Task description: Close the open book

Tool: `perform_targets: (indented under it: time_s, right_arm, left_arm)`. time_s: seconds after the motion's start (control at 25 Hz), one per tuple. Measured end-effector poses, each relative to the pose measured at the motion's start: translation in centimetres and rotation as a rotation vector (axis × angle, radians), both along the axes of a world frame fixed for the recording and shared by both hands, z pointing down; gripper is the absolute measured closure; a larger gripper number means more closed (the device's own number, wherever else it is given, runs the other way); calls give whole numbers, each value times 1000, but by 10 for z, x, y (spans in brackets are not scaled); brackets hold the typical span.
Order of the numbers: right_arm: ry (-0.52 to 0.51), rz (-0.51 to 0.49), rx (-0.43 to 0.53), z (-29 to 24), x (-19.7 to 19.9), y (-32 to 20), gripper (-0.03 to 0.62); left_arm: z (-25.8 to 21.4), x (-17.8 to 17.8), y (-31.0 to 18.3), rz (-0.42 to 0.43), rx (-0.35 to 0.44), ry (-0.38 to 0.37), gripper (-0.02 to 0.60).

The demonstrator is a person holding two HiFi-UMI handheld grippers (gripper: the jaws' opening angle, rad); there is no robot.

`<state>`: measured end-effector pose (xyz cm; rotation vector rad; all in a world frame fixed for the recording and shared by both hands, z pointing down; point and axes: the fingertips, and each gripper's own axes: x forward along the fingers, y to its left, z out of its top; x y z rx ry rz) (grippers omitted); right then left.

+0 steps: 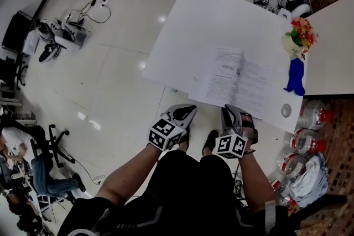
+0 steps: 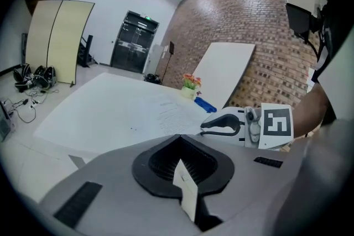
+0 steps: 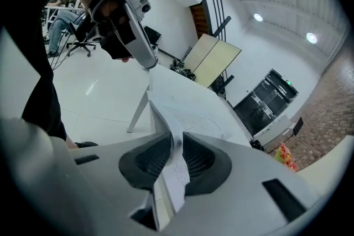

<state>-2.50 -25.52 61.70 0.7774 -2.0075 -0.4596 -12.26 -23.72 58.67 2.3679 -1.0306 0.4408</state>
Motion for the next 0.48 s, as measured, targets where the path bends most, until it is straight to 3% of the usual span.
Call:
perform_targets:
  time_s: [0.28, 0.48]
  right_arm:
    - [-117, 130, 24, -18, 16, -1, 528]
    - [-338, 299, -53, -20, 34, 3, 542]
  left_arm:
    - [-10, 5, -5, 5, 15, -5, 586]
    - [-17, 5, -7, 14, 31, -12, 586]
